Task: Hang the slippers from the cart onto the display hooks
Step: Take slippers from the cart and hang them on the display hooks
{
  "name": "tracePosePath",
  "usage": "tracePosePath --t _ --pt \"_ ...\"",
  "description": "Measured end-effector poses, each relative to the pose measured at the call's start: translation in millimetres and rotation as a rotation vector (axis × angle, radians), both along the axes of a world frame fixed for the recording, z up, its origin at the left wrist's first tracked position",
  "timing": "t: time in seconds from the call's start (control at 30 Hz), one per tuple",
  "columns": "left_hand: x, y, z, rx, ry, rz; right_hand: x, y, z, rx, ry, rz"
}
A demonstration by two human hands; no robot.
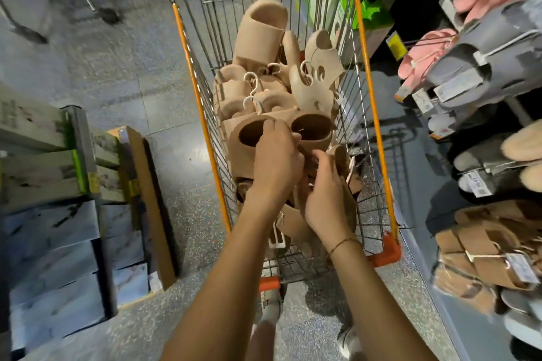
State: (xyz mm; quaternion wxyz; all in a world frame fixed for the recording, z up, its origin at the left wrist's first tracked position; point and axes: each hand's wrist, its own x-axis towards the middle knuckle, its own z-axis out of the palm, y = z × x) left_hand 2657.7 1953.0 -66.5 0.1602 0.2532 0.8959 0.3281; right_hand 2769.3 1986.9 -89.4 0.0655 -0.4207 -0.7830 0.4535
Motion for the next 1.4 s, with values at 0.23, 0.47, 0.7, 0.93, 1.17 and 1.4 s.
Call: tracePosePath --t 0.23,0.47,0.7,0.93,1.17,1.4 --pt "28 -32 124 0.285 0.125 -0.083 33 -2 87 0.092 0.278 -0.079" --pt "94 -11 273 0.587 0.281 -0.365 116 27 201 0.290 0.610 -0.289" --pt "228 60 394 0.944 0.369 -0.707 261 52 335 0.902 0.693 -0.496" --pt "429 126 457 1.196 0.121 -1.011 437 77 430 1.273 0.508 -0.846" --pt "619 205 494 1.226 0.321 -0.981 613 137 488 1.260 0.534 -1.057" --pt "722 276 523 1.279 0.431 -0.987 718 180 549 1.236 0.283 -1.281"
